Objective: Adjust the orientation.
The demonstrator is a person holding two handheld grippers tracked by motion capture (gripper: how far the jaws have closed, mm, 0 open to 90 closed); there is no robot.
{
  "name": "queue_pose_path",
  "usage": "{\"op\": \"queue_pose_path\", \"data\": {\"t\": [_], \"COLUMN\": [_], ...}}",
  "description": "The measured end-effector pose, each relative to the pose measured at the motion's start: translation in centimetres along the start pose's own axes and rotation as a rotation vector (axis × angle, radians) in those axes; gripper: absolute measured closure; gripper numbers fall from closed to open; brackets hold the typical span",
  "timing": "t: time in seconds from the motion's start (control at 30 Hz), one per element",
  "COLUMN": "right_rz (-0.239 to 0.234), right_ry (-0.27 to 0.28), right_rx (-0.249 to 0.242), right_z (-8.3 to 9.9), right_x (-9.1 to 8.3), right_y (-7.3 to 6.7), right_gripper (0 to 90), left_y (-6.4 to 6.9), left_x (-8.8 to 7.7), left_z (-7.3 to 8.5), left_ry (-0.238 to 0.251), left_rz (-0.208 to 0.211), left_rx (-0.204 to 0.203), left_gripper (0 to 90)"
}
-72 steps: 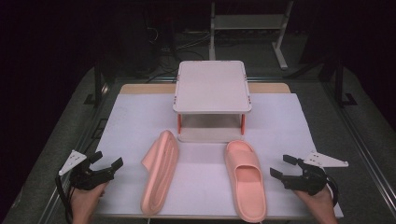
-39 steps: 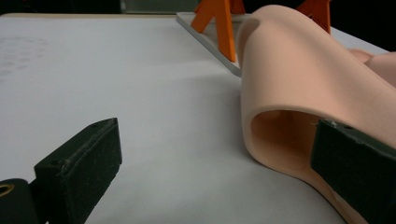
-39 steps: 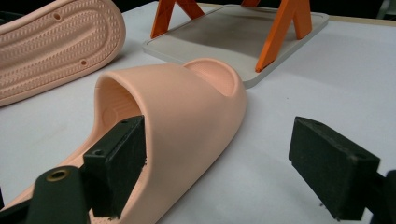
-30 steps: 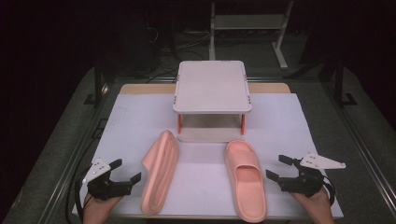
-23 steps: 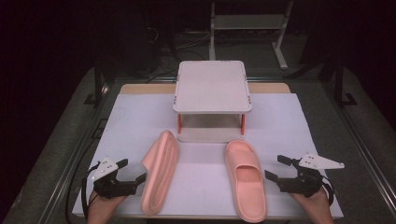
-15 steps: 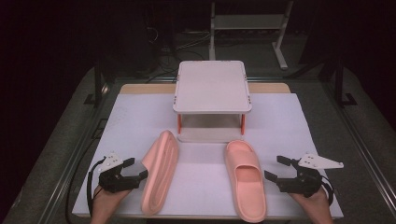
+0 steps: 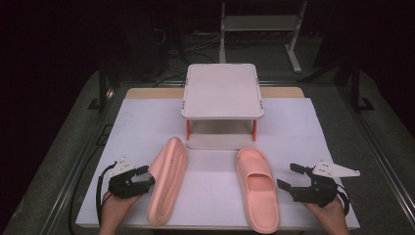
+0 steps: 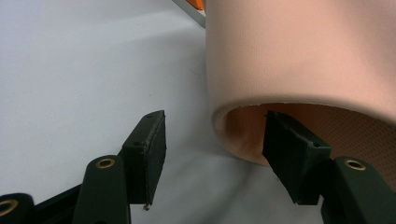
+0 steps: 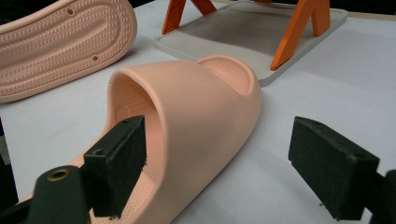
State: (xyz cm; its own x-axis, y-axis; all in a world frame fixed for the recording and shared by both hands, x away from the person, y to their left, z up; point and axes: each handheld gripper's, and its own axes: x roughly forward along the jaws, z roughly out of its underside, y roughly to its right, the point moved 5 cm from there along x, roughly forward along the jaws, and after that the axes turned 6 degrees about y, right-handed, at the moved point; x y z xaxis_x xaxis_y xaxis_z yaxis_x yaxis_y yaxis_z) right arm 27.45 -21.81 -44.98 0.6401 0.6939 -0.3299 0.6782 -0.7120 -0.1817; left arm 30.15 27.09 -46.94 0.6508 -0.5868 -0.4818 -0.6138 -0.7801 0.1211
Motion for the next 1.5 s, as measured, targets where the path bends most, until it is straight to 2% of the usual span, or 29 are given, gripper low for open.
{"op": "queue_pose_path", "data": {"t": [0.3, 0.53, 0.83, 1.03, 1.5], "right_rz": [-0.005, -0.015, -0.018, -0.018, -0.018], "right_ry": [-0.001, -0.006, -0.007, -0.007, -0.011], "right_rx": [0.001, 0.000, -0.001, -0.001, -0.005], "right_z": [0.0, 0.0, 0.0, 0.1, 0.1], "right_x": [0.0, 0.0, 0.1, 0.1, 0.2], "right_y": [-0.1, -0.2, -0.2, -0.2, -0.2], "right_gripper": [18.8, 20.9, 20.9, 20.9, 20.9], "left_y": [0.2, 0.5, 0.8, 1.4, 2.0], "left_x": [-0.1, 0.0, -0.1, 0.1, 0.3], "left_z": [-0.4, -0.7, -0.8, -1.2, -1.3], "left_ry": [0.027, 0.061, 0.071, 0.088, 0.112], "left_rz": [0.011, 0.042, 0.045, 0.048, 0.064], "left_rx": [-0.009, -0.044, -0.033, -0.025, -0.022], "left_gripper": [42.6, 43.5, 45.0, 49.5, 48.5]}}
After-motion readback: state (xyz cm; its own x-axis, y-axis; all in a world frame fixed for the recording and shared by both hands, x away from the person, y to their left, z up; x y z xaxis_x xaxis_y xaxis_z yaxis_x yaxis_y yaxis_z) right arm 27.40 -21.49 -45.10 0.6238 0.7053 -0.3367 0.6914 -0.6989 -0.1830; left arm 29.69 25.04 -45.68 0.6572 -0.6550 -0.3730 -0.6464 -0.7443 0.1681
